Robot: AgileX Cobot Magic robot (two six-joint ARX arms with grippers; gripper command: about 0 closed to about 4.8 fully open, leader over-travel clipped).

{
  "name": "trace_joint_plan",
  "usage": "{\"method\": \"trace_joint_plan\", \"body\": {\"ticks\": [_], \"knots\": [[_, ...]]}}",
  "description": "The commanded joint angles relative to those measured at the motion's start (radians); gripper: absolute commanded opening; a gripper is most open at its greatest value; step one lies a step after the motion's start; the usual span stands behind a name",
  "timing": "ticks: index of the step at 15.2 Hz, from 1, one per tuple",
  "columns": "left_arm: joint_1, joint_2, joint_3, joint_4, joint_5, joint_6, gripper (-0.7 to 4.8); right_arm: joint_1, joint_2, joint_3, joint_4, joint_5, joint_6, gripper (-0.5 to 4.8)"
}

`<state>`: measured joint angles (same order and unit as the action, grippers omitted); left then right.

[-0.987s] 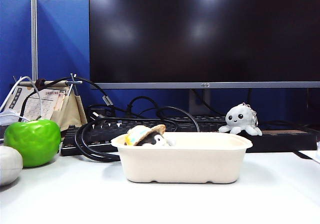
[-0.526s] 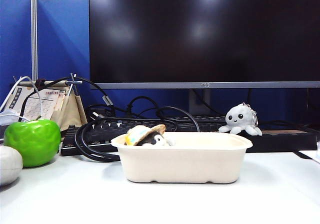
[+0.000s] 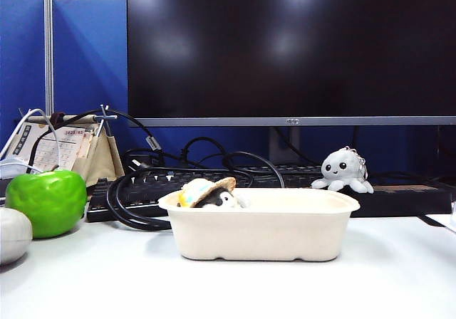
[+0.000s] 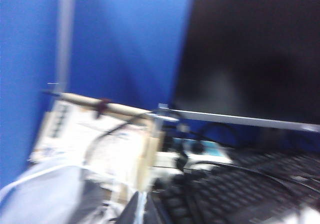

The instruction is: Identity fluffy octopus among items on the table, put them into the paper lunch box.

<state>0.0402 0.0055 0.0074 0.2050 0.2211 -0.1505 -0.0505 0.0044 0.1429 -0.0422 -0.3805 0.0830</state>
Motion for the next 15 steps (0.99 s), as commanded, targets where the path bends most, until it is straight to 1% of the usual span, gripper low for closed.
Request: {"method": "trace_joint_plan", "body": {"ticks": [1, 2, 4, 5, 6, 8, 9, 10, 11, 12, 13, 14, 15], "knots": [[0.0, -0.002, 0.002, 0.023, 0.024, 0.0, -0.03, 0.001, -0.002, 0.004, 0.035, -0.158, 0.032, -0.06], [0.0, -0.002, 0.002, 0.027, 0.035, -0.012, -0.03, 0.001, -0.002, 0.004, 0.075, -0.161, 0.082, -0.06], [0.0, -0.002, 0.019, 0.037, 0.055, -0.079, 0.01, 0.001, -0.002, 0.011, 0.226, -0.136, 0.117, -0.06], [0.0, -0.002, 0.051, 0.018, 0.052, -0.119, 0.41, 0.001, -0.002, 0.024, 0.252, -0.108, 0.166, -0.05], [0.0, -0.002, 0.094, -0.03, 0.052, -0.132, 0.67, 0.001, -0.002, 0.039, 0.248, -0.099, 0.185, -0.05], [0.0, 0.018, 0.238, -0.188, 0.053, -0.138, 0.67, 0.001, 0.019, 0.086, 0.23, -0.099, 0.2, -0.05], [0.0, 0.053, 0.314, -0.259, 0.054, -0.141, 0.67, 0.001, 0.049, 0.13, 0.18, -0.099, 0.206, -0.04], [0.0, 0.11, 0.395, -0.335, 0.064, -0.19, 0.67, 0.001, 0.093, 0.188, 0.112, -0.1, 0.205, -0.04], [0.0, 0.184, 0.472, -0.386, 0.138, -0.228, 0.68, 0.001, 0.151, 0.251, 0.054, -0.101, 0.205, 0.01], [0.0, 0.27, 0.539, -0.408, 0.257, -0.255, 0.67, 0.001, 0.222, 0.325, 0.009, -0.116, 0.204, 0.01], [0.0, 0.368, 0.593, -0.407, 0.421, -0.319, 0.67, 0.002, 0.29, 0.396, -0.031, -0.134, 0.204, 0.0], [0.0, 0.45, 0.626, -0.407, 0.549, -0.341, 0.67, 0.002, 0.365, 0.475, -0.089, -0.146, 0.199, 0.0], [-0.006, 0.511, 0.639, -0.409, 0.648, -0.355, 0.67, 0.002, 0.422, 0.531, -0.145, -0.157, 0.18, 0.0]]}}
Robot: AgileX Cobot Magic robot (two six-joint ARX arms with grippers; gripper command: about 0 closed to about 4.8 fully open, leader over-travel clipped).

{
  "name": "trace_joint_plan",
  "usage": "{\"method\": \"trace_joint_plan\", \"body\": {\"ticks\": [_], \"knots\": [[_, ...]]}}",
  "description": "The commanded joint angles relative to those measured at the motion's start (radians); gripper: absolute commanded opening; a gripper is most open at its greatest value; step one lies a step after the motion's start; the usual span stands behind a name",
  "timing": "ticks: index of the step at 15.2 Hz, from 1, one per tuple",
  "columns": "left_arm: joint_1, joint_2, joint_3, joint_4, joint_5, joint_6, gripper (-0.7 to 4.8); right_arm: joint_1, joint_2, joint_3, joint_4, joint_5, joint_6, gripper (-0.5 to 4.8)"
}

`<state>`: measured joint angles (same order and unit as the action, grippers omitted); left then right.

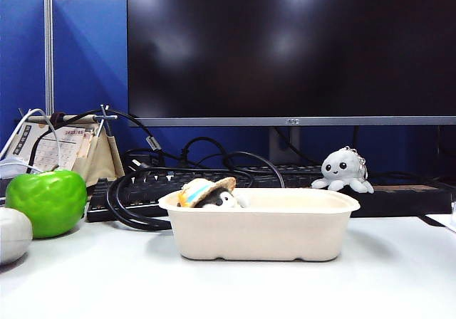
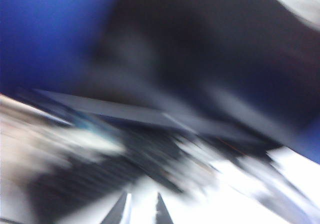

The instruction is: Identity fluffy octopus among items on the table, put them into the paper lunch box.

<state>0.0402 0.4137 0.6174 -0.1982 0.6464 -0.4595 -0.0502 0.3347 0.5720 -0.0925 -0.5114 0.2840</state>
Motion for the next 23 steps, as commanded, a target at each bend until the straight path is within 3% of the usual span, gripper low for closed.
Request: {"method": "trace_joint_plan", "body": {"ticks": [1, 3, 6, 8, 12, 16, 20, 23], "knots": [[-0.021, 0.154, 0.029, -0.007, 0.295, -0.048, 0.67, 0.001, 0.162, 0.165, -0.19, -0.052, -0.063, 0.0], [-0.075, 0.207, 0.029, -0.023, 0.317, -0.043, 0.67, 0.002, 0.279, 0.244, -0.367, -0.052, -0.14, 0.0], [-0.174, 0.216, 0.029, -0.027, 0.264, 0.018, 0.67, 0.002, 0.398, 0.255, -0.402, -0.068, -0.157, -0.01], [-0.216, 0.218, 0.029, -0.066, 0.169, 0.063, 0.67, 0.002, 0.435, 0.255, -0.402, -0.12, -0.157, -0.01], [-0.221, 0.224, 0.028, -0.265, -0.039, 0.209, 0.68, 0.002, 0.452, 0.254, -0.405, -0.117, -0.156, -0.01], [-0.239, 0.224, 0.028, -0.287, 0.009, 0.22, 0.68, 0.004, 0.46, 0.254, -0.397, -0.123, -0.153, -0.01], [-0.372, 0.223, 0.028, -0.254, 0.026, 0.22, 0.68, 0.136, 0.591, 0.255, -0.356, -0.119, -0.153, -0.01], [-0.432, 0.224, 0.028, -0.187, 0.061, 0.217, 0.68, 0.245, 0.709, 0.255, -0.24, -0.119, -0.153, -0.01]]}}
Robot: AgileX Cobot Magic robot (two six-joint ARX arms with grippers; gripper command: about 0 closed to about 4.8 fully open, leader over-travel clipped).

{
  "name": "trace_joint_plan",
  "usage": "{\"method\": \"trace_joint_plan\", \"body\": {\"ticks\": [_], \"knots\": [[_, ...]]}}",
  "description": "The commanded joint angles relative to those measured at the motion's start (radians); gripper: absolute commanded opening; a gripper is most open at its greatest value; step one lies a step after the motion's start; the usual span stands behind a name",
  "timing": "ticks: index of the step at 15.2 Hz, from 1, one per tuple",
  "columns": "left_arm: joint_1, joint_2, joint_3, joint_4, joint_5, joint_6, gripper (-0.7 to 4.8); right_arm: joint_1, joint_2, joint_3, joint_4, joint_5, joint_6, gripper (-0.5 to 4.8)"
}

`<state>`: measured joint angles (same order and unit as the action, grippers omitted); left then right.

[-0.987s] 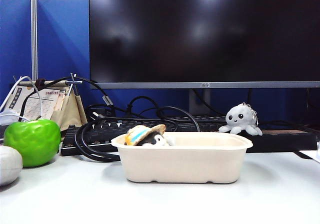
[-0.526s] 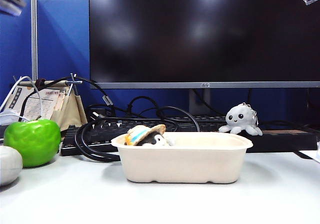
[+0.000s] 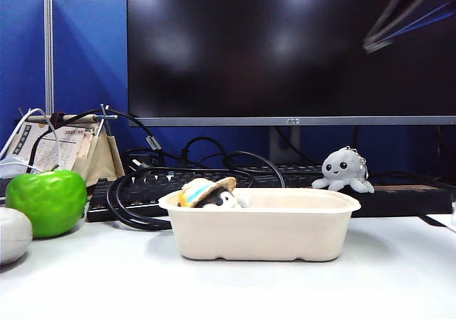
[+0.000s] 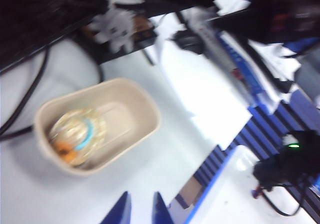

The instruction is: Identity fluffy octopus among items on the table, put them into the paper lunch box.

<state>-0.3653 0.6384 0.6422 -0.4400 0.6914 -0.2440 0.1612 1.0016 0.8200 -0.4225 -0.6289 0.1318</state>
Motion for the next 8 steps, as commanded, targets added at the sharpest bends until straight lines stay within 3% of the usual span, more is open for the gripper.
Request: {"method": "trace_joint_plan", "body": {"ticks": [1, 8], "knots": [[-0.028, -0.001, 0.003, 0.066, 0.018, 0.001, 0.68, 0.039, 0.055, 0.007, 0.118, -0.002, -0.001, -0.01], [-0.031, -0.001, 0.003, 0.084, 0.015, 0.002, 0.68, 0.038, 0.058, 0.006, 0.217, 0.003, 0.0, -0.01]]}}
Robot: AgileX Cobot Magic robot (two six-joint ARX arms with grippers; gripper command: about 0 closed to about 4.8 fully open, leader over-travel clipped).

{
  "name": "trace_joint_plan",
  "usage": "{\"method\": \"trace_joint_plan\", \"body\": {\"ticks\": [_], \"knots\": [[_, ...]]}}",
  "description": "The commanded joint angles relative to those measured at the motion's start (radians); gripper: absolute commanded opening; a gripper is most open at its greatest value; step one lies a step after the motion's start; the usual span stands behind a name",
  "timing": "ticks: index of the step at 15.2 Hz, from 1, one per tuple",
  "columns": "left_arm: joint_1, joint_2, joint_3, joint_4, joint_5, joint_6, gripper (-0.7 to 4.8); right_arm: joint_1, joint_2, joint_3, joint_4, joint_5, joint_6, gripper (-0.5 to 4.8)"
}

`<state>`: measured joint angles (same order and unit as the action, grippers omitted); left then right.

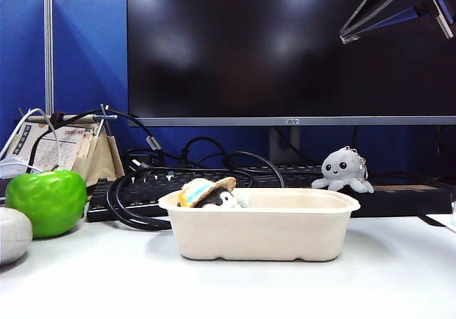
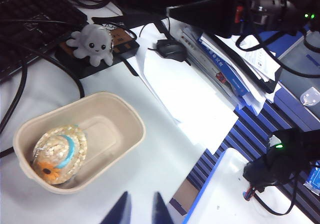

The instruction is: Identity fluffy octopus among items on the table, put them into the paper lunch box.

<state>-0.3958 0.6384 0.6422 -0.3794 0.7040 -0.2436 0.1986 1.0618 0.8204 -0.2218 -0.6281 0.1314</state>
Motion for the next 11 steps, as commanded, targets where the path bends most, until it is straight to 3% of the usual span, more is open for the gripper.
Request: {"method": "trace_joint_plan", "body": {"ticks": [1, 3, 4, 5, 6, 9, 10, 11], "knots": [[0.0, -0.001, 0.003, 0.029, -0.006, 0.001, 0.68, 0.0, -0.002, 0.005, 0.016, 0.02, 0.0, -0.01], [0.0, -0.001, 0.003, 0.033, -0.009, 0.001, 0.68, 0.0, -0.001, 0.005, 0.013, 0.092, -0.001, 0.04], [0.0, -0.001, 0.003, 0.033, -0.009, 0.001, 0.68, 0.0, 0.004, 0.005, 0.014, 0.145, -0.001, 0.84], [0.0, -0.001, 0.003, 0.033, -0.009, 0.001, 0.68, 0.0, 0.016, 0.005, 0.014, 0.188, -0.001, 2.59], [0.0, -0.001, 0.003, 0.033, -0.009, 0.001, 0.68, 0.0, 0.04, 0.005, 0.015, 0.214, -0.001, 3.09], [0.0, -0.001, 0.003, 0.033, -0.008, 0.0, 0.68, 0.0, 0.148, 0.005, 0.042, 0.245, -0.001, 3.13], [0.0, -0.001, 0.003, 0.033, -0.008, 0.0, 0.68, 0.0, 0.185, 0.006, 0.063, 0.245, -0.001, 3.37], [0.0, -0.001, 0.003, 0.031, -0.008, 0.0, 0.68, 0.0, 0.256, 0.006, 0.115, 0.245, 0.0, 4.09]]}}
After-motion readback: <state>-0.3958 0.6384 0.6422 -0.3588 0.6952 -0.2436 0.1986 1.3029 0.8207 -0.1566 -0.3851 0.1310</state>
